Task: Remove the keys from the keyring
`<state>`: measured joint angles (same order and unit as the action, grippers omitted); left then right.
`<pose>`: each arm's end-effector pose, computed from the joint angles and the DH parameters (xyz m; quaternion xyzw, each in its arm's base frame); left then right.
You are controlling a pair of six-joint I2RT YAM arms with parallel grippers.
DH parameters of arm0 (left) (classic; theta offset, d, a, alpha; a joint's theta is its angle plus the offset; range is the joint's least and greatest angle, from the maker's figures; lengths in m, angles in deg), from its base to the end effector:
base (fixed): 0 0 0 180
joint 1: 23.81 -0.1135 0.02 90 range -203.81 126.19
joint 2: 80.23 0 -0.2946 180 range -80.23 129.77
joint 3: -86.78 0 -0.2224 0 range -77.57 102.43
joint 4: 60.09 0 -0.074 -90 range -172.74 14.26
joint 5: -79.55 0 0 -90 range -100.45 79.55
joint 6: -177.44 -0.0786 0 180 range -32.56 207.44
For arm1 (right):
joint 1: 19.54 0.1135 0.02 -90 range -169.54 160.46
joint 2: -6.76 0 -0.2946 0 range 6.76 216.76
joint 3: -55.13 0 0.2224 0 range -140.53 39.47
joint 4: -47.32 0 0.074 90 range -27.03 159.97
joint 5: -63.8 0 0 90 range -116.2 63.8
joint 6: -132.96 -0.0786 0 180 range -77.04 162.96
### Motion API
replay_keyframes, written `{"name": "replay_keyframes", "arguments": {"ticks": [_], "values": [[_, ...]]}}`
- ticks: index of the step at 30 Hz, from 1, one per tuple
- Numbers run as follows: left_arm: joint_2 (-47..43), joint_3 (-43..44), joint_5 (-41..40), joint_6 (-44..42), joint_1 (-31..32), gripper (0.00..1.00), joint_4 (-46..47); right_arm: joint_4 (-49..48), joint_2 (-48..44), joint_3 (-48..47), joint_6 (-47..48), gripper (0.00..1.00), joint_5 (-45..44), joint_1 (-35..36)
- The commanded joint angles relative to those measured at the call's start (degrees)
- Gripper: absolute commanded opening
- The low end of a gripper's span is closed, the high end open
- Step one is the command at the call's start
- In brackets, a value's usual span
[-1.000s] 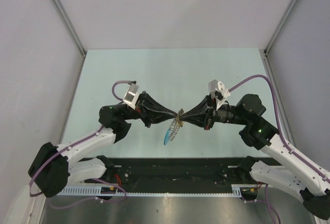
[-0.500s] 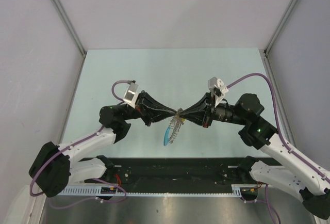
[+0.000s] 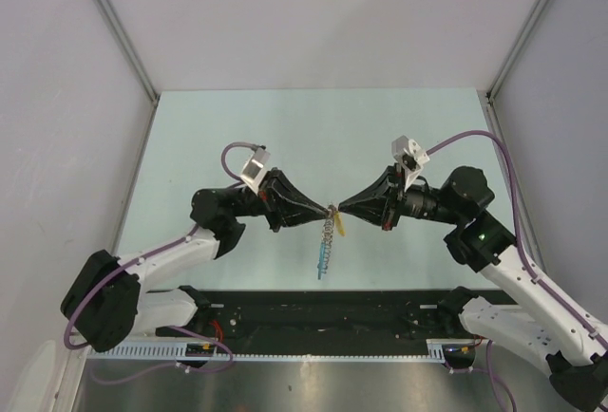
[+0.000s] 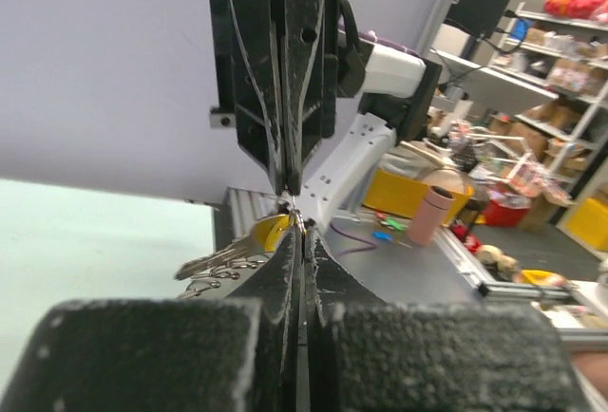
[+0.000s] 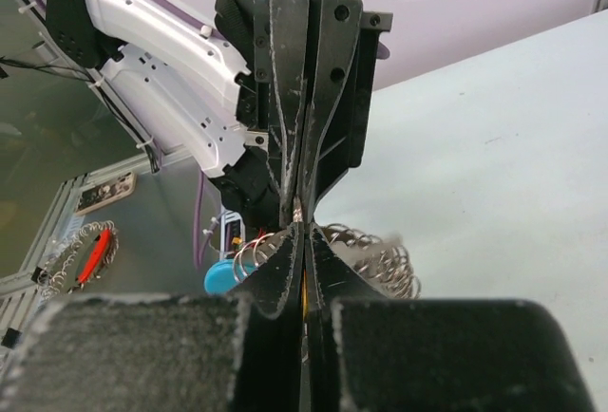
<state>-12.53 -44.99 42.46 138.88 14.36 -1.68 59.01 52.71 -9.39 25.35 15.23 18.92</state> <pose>0.1282 -0.1805 0.3882 0.3547 0.4297 -0.7055 0.4379 0.0913 0.1390 0.4120 -0.3726 0.5624 0.5361 0.5075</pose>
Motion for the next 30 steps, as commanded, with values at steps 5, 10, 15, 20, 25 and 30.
{"name": "replay_keyframes", "arguments": {"ticks": [5,10,15,20,25,30], "values": [[1.6,3.1,4.0,6.7,-0.1,0.0,21.0,-2.1,2.8,-0.6,-3.8,0.0,7.2,-2.3],[1.6,3.6,3.7,6.1,-0.1,0.0,20.4,-0.6,1.7,-0.7,-2.8,0.06,5.9,-2.3],[1.6,3.8,3.9,5.5,-0.1,0.0,19.9,-1.4,0.6,-0.6,-3.9,0.09,5.2,-2.3],[1.3,3.5,3.7,4.8,-0.1,0.0,19.1,-0.8,1.0,-0.6,-4.4,0.09,5.2,-1.5],[0.1,3.5,3.5,3.4,-0.1,0.0,17.2,2.0,1.6,-0.3,-2.0,0.08,2.3,2.3],[-1.9,3.2,3.0,-0.4,-0.1,0.0,11.7,2.7,1.4,1.2,-1.7,0.06,-1.4,5.2]]}}
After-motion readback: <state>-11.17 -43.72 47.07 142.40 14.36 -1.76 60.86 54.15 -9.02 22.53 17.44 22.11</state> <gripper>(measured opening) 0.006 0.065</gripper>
